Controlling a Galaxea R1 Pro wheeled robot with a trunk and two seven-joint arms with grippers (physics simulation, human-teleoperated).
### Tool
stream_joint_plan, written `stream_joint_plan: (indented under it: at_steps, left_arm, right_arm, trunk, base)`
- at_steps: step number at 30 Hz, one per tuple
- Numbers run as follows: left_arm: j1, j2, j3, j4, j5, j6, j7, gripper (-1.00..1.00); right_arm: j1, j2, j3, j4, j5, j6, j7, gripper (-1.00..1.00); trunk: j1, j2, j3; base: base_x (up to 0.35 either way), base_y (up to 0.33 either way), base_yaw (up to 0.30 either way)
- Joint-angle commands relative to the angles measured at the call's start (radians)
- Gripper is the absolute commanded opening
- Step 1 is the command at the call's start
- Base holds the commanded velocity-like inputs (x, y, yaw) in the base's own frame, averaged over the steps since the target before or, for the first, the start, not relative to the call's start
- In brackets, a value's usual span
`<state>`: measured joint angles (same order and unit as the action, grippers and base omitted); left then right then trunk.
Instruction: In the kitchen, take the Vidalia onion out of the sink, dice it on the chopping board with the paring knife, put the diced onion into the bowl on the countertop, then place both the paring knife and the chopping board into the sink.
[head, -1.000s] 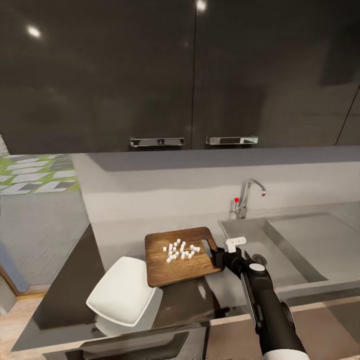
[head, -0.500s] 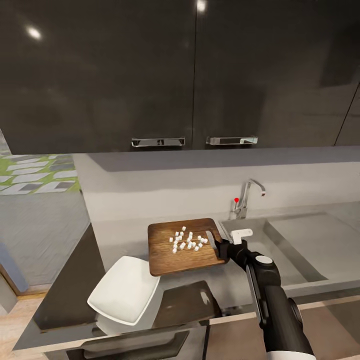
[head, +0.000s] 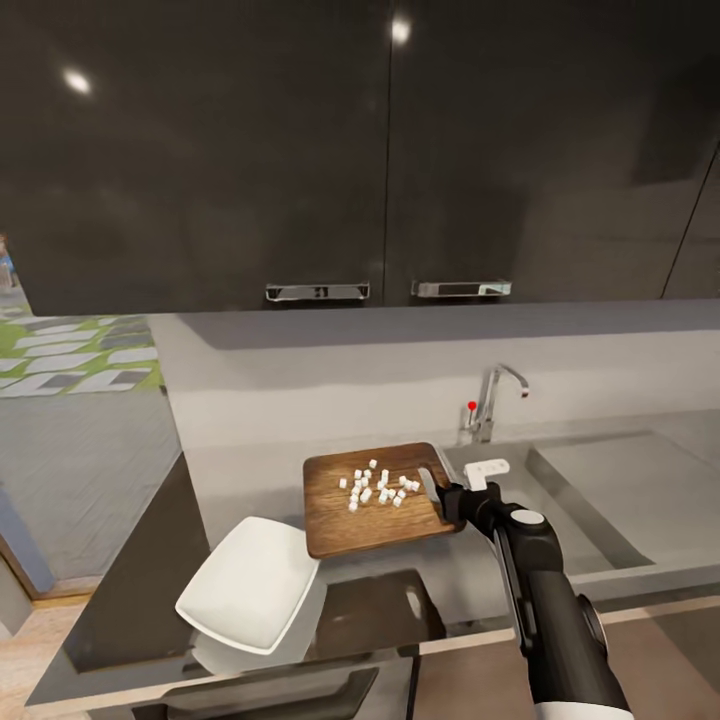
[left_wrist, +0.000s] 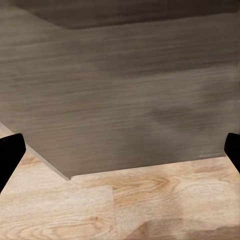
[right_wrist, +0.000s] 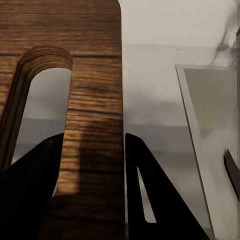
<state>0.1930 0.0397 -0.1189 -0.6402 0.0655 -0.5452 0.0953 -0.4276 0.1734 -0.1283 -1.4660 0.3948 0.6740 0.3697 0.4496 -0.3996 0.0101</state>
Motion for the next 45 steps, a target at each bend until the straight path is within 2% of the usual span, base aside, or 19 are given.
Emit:
stream_joint_plan:
  at_steps: [1,6,12,20,30,34,39,45]
  left_arm:
    - [0.0,0.002,-0.008,-0.001,0.007,-0.002,0.009,1.0]
    - [0.0,0.002,-0.008,-0.002,0.007,-0.002,0.009,1.0]
    - [0.0,0.002,-0.008,-0.003,0.007,-0.002,0.009,1.0]
    - [0.0,0.002,-0.008,-0.003,0.007,-0.002,0.009,1.0]
    - [0.0,0.002,-0.008,-0.003,0.007,-0.002,0.009,1.0]
    - [0.0,0.002,-0.008,-0.002,0.007,-0.002,0.009,1.0]
    - [0.0,0.002,-0.008,-0.003,0.007,-0.002,0.008,1.0]
    - [0.0,0.002,-0.008,-0.002,0.007,-0.002,0.009,1.0]
  right_arm:
    - [0.0,0.001,-0.002,-0.003,0.012,0.005,0.009,-1.0]
    - [0.0,0.001,0.005,-0.02,0.053,0.017,0.01,-1.0]
    - [0.0,0.001,0.047,-0.025,0.071,0.026,0.009,-1.0]
    - [0.0,0.001,0.053,-0.025,0.079,0.027,0.009,-1.0]
    - [0.0,0.001,0.056,-0.025,0.136,0.027,0.011,-1.0]
    - [0.0,0.001,0.06,-0.025,0.141,0.027,0.011,-1.0]
    - [0.0,0.001,0.097,-0.025,0.143,0.027,0.011,-1.0]
    - [0.0,0.001,0.102,-0.024,0.151,0.027,0.011,-1.0]
  trunk:
    - [0.0,0.0,0.002]
    - [0.0,0.0,0.01]
    - [0.0,0.0,0.019]
    - [0.0,0.0,0.032]
    - [0.0,0.0,0.048]
    - [0.0,0.0,0.054]
    - [0.0,0.0,0.062]
    - [0.0,0.0,0.072]
  base:
    - [0.0,0.0,0.0]
    - [0.0,0.0,0.0]
    - [0.0,0.0,0.0]
    - [0.0,0.071,0.0]
    - [-0.001,0.109,0.0]
    - [-0.066,0.239,0.0]
    - [-0.113,0.259,0.0]
    - [-0.035,0.088,0.0]
